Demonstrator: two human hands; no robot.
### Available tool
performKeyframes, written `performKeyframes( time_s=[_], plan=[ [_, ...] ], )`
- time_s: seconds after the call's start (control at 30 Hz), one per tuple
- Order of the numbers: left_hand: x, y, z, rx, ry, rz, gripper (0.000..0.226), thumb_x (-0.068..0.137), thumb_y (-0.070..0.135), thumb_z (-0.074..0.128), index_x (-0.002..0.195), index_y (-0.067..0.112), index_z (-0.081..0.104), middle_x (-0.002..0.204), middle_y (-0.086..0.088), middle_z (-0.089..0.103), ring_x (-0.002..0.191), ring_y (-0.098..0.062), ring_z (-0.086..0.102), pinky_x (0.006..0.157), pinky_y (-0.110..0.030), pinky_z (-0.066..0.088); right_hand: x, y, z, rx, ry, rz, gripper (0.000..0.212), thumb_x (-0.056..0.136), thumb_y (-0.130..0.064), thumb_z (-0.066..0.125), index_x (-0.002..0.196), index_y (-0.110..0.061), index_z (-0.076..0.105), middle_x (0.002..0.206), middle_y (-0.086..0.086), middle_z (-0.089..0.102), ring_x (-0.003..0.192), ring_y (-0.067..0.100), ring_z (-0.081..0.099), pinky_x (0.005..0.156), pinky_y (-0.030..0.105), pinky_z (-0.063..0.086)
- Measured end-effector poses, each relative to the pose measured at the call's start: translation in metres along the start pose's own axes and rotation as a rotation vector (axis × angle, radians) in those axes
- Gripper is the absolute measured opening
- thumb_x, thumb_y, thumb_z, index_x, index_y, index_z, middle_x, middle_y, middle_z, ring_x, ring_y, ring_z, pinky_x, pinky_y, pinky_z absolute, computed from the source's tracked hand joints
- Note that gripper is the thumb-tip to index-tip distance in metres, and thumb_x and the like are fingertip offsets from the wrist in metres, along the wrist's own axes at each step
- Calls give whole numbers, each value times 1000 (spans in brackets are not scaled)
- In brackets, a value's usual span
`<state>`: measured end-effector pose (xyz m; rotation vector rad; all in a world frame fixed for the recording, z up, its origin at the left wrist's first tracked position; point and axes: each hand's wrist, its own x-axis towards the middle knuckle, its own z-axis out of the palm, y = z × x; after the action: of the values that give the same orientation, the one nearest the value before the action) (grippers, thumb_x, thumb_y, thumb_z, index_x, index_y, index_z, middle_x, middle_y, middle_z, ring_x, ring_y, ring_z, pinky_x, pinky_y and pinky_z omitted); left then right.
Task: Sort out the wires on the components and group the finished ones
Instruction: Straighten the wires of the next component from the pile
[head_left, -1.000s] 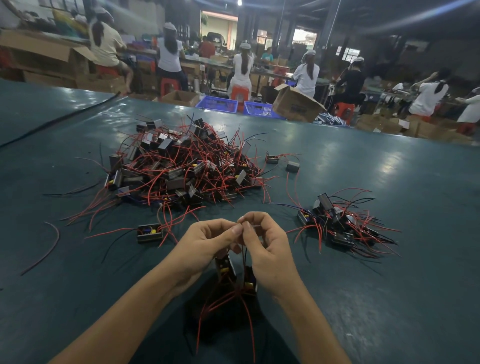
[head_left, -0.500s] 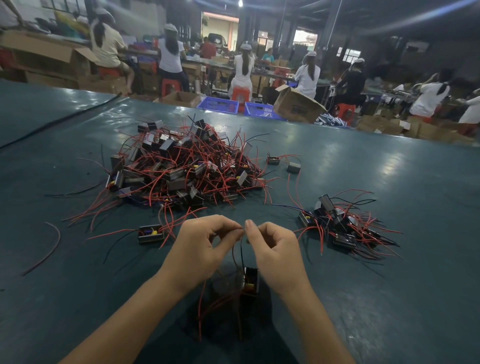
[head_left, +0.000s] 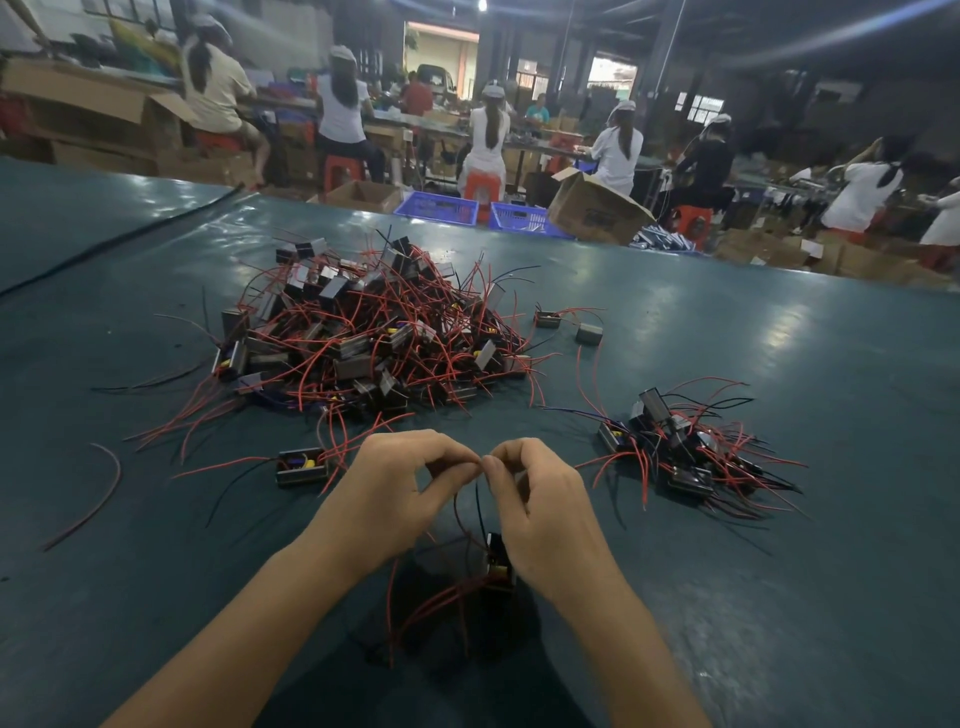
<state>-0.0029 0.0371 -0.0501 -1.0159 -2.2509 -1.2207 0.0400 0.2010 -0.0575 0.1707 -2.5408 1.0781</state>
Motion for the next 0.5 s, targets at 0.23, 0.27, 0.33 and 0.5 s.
performKeyframes(
  time_s=[0.23, 0.27, 0.33, 0.5],
  plan=[
    [2, 1, -3, -196, -59, -238, 9, 89, 19, 69, 88, 26, 75, 77, 14, 73, 74, -7, 69, 64, -17, 52, 0, -2, 2, 38, 5, -32, 6, 101, -26, 48, 96, -25, 52, 75, -16, 49, 64, 1, 48, 62, 22, 37],
    [2, 1, -3, -250, -95, -287, 10, 90, 20, 67, 87, 25, 75, 77, 12, 73, 72, -6, 69, 63, -15, 51, 0, -2, 3, 26, 14, -53, 6, 101, -26, 48, 96, -25, 51, 75, -16, 48, 63, 1, 48, 61, 23, 38],
    [3, 1, -3, -316, -131, -337, 11, 91, 18, 65, 86, 22, 74, 75, 8, 73, 69, -6, 68, 63, -13, 50, 0, -1, 3, 1, 23, -87, 6, 101, -25, 48, 95, -25, 50, 77, -17, 48, 65, 1, 48, 60, 27, 42],
    [3, 1, -2, -342, -101, -335, 9, 89, 17, 67, 85, 20, 75, 74, 6, 73, 67, -7, 68, 63, -13, 50, 0, 1, 4, 46, 14, -31, 11, 100, -31, 49, 92, -26, 54, 69, -19, 52, 61, 2, 49, 59, 24, 40]
  ],
)
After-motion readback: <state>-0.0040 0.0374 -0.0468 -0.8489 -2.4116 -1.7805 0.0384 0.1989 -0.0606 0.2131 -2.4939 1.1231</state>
